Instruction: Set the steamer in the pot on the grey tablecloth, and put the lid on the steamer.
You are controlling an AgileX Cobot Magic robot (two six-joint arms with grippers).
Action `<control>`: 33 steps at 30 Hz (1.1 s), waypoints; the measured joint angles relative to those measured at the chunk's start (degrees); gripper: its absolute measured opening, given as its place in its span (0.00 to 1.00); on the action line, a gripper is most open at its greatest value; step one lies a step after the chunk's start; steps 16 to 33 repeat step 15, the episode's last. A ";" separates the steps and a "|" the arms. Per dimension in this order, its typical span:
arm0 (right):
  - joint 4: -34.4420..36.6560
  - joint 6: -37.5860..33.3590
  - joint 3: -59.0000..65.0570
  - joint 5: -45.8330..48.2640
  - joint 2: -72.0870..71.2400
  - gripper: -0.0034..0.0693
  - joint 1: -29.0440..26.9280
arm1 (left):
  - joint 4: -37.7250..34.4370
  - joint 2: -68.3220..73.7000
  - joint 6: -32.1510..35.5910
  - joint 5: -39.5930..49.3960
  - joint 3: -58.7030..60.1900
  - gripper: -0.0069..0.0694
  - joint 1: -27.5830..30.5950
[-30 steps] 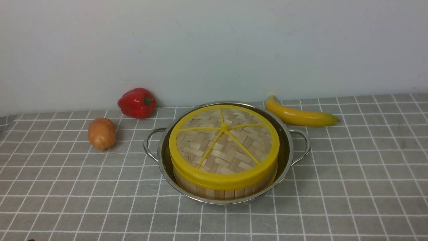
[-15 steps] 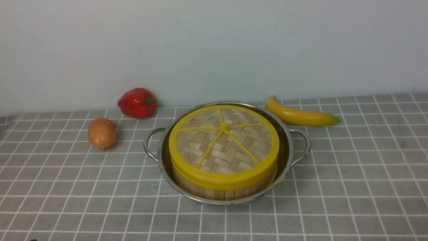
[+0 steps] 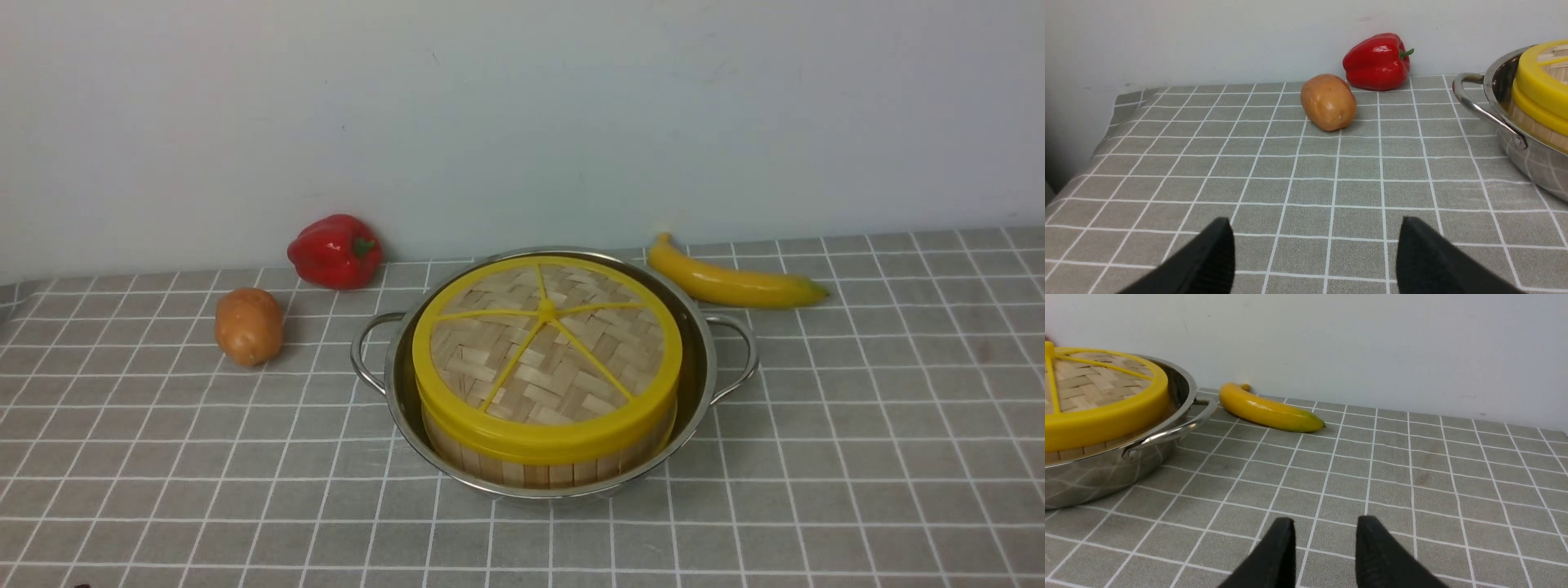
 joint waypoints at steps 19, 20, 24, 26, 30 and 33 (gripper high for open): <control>0.00 0.00 0.00 0.00 0.00 0.38 0.00 | 0.00 0.00 0.00 0.00 0.00 0.74 0.00; 0.00 0.00 0.00 0.00 0.00 0.38 0.00 | 0.00 0.00 0.00 0.00 0.00 0.74 0.00; 0.00 0.00 0.00 0.00 0.00 0.38 0.00 | 0.00 0.00 0.00 0.00 0.00 0.74 0.00; 0.00 0.00 0.00 0.00 0.00 0.38 0.00 | 0.00 0.00 0.00 0.00 0.00 0.74 0.00; 0.00 0.00 0.00 0.00 0.00 0.38 0.00 | 0.00 0.00 0.00 0.00 0.00 0.74 0.00; 0.00 0.00 0.00 0.00 0.00 0.38 0.00 | 0.00 0.00 0.00 0.00 0.00 0.74 0.00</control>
